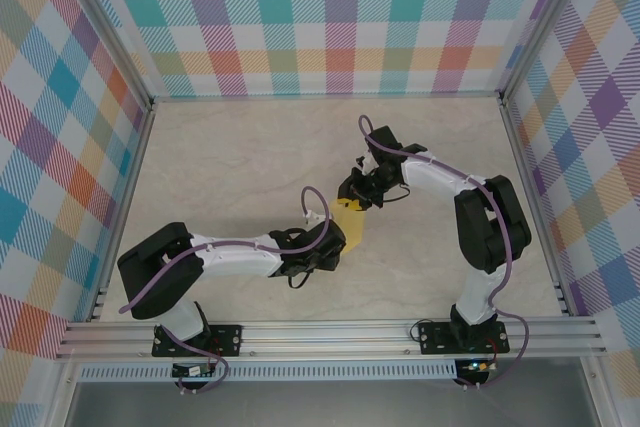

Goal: Fold a paper plane with a square sheet of paper (pick it up from the middle)
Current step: Fourth fold the wing at the center of the table.

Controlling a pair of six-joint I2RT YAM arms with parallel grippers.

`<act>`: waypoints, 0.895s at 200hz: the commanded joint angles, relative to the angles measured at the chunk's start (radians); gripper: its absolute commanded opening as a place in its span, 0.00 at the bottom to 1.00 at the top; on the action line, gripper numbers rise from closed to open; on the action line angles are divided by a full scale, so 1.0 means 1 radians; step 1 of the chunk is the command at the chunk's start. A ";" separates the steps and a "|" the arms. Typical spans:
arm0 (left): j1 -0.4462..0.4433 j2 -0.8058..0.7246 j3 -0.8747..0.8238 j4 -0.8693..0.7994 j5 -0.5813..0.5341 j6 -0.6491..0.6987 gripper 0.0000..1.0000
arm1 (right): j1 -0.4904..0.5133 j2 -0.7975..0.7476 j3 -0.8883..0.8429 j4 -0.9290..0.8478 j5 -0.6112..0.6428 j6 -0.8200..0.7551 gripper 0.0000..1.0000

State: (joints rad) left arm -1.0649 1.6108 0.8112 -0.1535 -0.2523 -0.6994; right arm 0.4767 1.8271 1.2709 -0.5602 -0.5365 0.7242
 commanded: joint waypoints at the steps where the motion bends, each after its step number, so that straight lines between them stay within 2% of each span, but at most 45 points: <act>1: -0.013 0.003 -0.017 0.006 -0.003 0.018 0.38 | -0.006 -0.005 -0.015 0.010 -0.027 -0.006 0.24; 66: -0.012 -0.019 -0.037 0.031 0.007 0.044 0.27 | -0.005 -0.003 -0.014 0.003 -0.022 -0.003 0.23; 101: -0.012 -0.026 -0.037 0.033 0.003 0.053 0.27 | -0.006 -0.002 -0.016 0.000 -0.022 -0.006 0.23; 134: -0.012 -0.041 -0.038 0.050 0.008 0.057 0.31 | -0.005 -0.003 -0.019 -0.001 -0.020 -0.006 0.23; 179: -0.012 -0.040 -0.045 0.055 0.011 0.055 0.28 | -0.005 -0.002 -0.021 0.001 -0.022 -0.006 0.23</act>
State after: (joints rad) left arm -1.0649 1.5967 0.7883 -0.1196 -0.2443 -0.6575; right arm 0.4767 1.8271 1.2690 -0.5606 -0.5365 0.7238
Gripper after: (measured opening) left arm 0.283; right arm 0.232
